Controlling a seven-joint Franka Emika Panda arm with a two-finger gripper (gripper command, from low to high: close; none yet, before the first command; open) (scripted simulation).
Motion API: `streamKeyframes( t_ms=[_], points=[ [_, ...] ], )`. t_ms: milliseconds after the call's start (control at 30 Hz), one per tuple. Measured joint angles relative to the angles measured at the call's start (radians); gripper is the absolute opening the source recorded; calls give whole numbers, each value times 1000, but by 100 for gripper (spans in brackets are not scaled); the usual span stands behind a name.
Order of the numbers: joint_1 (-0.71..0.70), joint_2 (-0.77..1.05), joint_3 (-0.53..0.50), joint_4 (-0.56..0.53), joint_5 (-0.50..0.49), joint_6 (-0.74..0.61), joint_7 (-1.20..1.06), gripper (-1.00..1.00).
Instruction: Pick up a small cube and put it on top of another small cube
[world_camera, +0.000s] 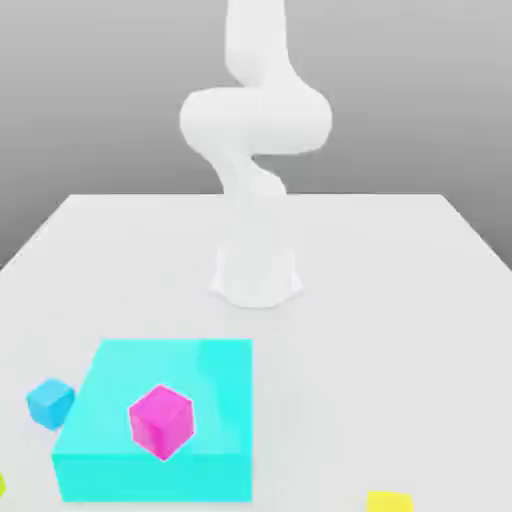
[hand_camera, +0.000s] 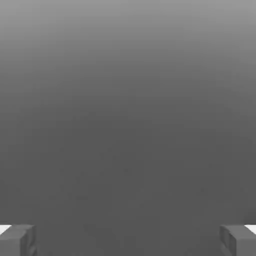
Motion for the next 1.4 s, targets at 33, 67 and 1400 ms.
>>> streamKeyframes(
  t_ms=[33,67,1400],
  points=[
    [1,39,7,2,2,11,10,0],
    [1,77,14,4,4,21,20,0],
    [150,1227,88,85,-131,399,424,-100]
  ],
)
